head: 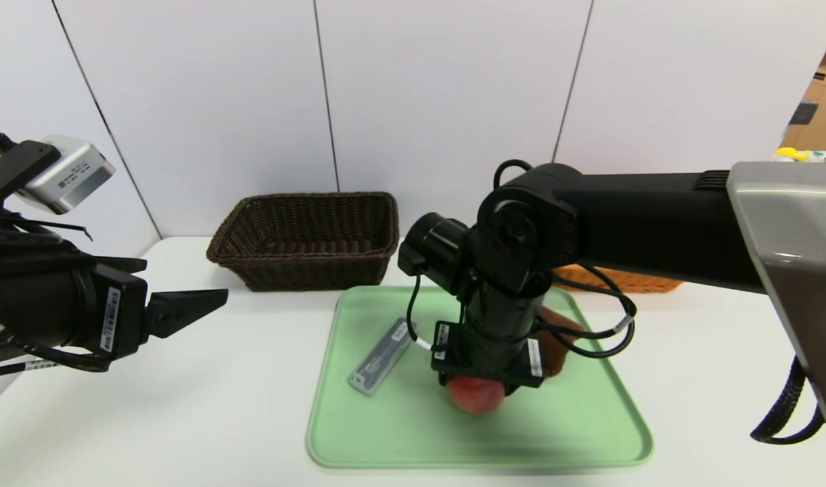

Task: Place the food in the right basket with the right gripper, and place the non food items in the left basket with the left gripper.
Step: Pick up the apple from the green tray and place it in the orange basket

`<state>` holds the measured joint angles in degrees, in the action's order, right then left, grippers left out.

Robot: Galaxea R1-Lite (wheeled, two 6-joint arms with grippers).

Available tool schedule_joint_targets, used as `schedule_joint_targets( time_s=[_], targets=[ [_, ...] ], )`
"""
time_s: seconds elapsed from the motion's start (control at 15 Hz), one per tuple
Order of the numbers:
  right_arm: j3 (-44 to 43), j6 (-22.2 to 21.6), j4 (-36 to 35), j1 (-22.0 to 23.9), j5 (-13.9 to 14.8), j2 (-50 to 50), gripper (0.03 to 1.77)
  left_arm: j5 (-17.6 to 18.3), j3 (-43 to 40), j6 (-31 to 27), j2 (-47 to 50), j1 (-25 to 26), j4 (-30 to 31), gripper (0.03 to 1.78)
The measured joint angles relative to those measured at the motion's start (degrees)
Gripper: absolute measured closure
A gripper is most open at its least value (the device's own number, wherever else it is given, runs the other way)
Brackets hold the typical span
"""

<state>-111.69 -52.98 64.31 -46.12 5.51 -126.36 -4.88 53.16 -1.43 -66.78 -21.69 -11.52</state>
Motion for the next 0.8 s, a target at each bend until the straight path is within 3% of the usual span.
schedule_joint_targets(
  time_s=[0.47,0.8],
  targets=[
    [0.0,2.29,0.07,0.0,1.35,3.67,0.73,-0.05,-0.39,0.17,0.77,0.09,-0.05,0.12],
    [-0.09,8.55,-5.49,1.26,7.74,12.91,0.73,-0.39,-1.99,0.2,0.82,0.06,0.11,0.12]
  ],
)
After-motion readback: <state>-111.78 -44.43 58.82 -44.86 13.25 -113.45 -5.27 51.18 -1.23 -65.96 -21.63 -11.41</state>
